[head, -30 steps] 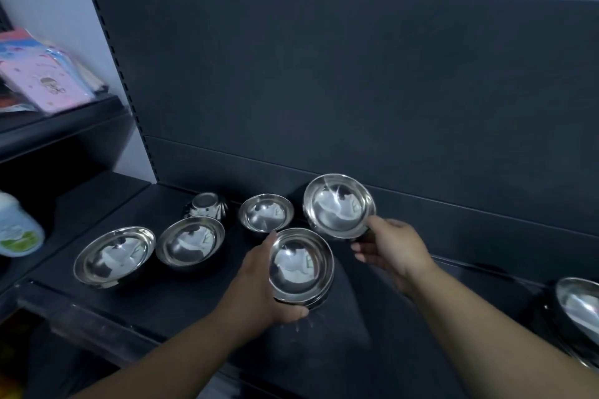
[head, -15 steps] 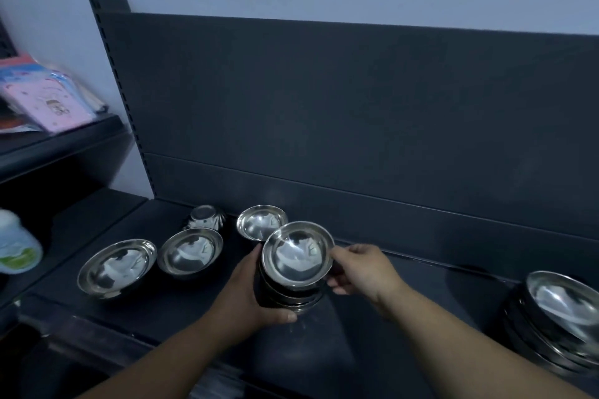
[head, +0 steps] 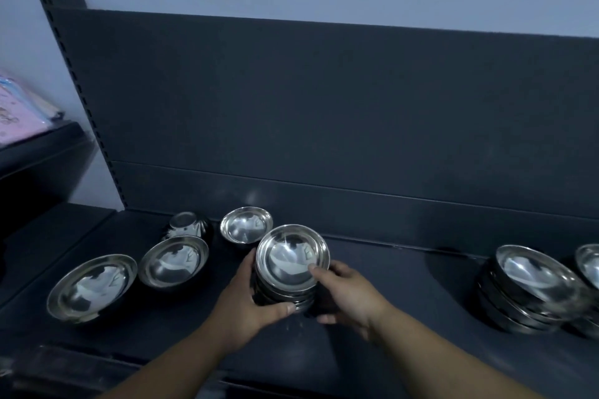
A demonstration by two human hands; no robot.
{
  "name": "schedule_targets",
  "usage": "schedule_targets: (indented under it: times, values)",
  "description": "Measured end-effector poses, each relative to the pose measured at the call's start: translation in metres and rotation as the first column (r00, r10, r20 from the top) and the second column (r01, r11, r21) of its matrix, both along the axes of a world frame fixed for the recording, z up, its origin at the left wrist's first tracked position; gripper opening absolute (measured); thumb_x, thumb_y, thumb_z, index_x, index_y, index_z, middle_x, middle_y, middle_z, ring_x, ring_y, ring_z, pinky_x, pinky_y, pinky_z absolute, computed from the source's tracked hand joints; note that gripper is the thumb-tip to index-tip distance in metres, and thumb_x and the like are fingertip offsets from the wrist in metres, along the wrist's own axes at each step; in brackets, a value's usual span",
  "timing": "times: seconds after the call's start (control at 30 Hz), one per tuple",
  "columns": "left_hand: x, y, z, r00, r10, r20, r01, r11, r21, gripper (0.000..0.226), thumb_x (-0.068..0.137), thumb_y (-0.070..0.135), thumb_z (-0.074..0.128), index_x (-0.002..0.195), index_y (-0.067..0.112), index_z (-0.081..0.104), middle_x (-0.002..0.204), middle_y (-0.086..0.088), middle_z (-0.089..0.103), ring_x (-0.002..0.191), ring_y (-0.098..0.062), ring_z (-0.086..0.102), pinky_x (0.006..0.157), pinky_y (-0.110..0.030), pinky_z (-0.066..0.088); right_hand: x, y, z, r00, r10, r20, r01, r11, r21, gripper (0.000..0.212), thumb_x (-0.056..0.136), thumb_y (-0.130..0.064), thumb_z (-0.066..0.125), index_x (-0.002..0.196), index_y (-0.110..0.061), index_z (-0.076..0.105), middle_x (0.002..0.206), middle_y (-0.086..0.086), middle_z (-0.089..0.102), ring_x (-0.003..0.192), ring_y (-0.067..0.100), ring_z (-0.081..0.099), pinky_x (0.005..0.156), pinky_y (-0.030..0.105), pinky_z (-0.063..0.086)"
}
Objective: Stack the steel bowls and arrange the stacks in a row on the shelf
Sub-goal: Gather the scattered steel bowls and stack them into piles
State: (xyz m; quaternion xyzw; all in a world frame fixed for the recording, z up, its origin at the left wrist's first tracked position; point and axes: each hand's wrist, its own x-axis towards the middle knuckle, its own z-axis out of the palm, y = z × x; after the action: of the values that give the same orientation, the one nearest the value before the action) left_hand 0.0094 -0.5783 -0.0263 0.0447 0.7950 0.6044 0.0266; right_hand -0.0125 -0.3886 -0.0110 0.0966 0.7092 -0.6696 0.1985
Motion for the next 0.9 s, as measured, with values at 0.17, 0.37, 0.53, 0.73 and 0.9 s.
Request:
schedule_targets:
  times: [0.17, 0.37, 0.53, 0.73, 0.9]
  values:
    - [0.001, 0.028, -0.002, 0.997, -0.074, 0.018, 0.074, 0.997, 0.025, 0.100, 0.064, 0.010, 0.086, 0.140, 0.035, 0.026, 0.115, 0.026, 0.055, 0.098, 0.022, 0.055, 0.080, -0.001, 0.045, 0.019, 0.023, -0.001, 0.989, -0.140, -0.037, 0.140, 0.990, 0.011, 0.029, 0.088, -0.034, 0.065, 0.115, -0.027, 0.056, 0.112, 0.000, 0.070, 0.098, 0.022, 0.068, 0.067, 0.033, 0.058]
    - [0.018, 0.086, -0.003, 0.981, -0.194, 0.003, 0.194, 0.981, -0.017, 0.097, 0.060, 0.025, 0.089, 0.130, 0.047, 0.026, 0.115, 0.029, 0.054, 0.109, 0.000, 0.057, 0.095, -0.018, 0.045, 0.055, 0.082, -0.001, 0.962, -0.269, -0.037, 0.270, 0.962, 0.041, 0.037, 0.081, -0.031, 0.069, 0.115, -0.025, 0.059, 0.108, 0.004, 0.071, 0.093, 0.021, 0.068, 0.063, 0.030, 0.054]
    - [0.034, 0.148, -0.007, 0.959, -0.283, 0.014, 0.283, 0.959, -0.026, 0.098, 0.056, 0.033, 0.088, 0.130, 0.050, 0.025, 0.121, 0.025, 0.054, 0.112, -0.002, 0.057, 0.101, -0.026, 0.046, 0.086, 0.144, 0.002, 0.944, -0.327, -0.037, 0.328, 0.944, 0.026, 0.031, 0.084, -0.023, 0.066, 0.115, -0.024, 0.058, 0.105, 0.007, 0.072, 0.091, 0.024, 0.069, 0.070, 0.034, 0.056]
    - [0.045, 0.209, -0.012, 0.983, -0.183, 0.026, 0.183, 0.983, -0.002, 0.113, 0.043, 0.047, 0.087, 0.140, 0.042, 0.028, 0.129, 0.021, 0.052, 0.116, -0.005, 0.055, 0.104, -0.034, 0.046, 0.095, 0.203, 0.001, 0.957, -0.285, -0.052, 0.278, 0.954, -0.109, 0.038, 0.085, -0.032, 0.070, 0.122, -0.026, 0.059, 0.119, -0.003, 0.068, 0.108, 0.019, 0.066, 0.082, 0.036, 0.057]
    - [0.038, 0.234, -0.015, 0.999, -0.032, 0.017, 0.032, 0.999, 0.036, 0.091, 0.063, 0.012, 0.088, 0.133, 0.033, 0.034, 0.116, 0.024, 0.054, 0.101, 0.008, 0.059, 0.088, -0.016, 0.047, 0.084, 0.218, -0.010, 0.971, -0.218, -0.095, 0.202, 0.967, -0.156, 0.043, 0.090, -0.027, 0.066, 0.131, -0.027, 0.051, 0.123, -0.006, 0.064, 0.109, 0.016, 0.065, 0.075, 0.028, 0.057]
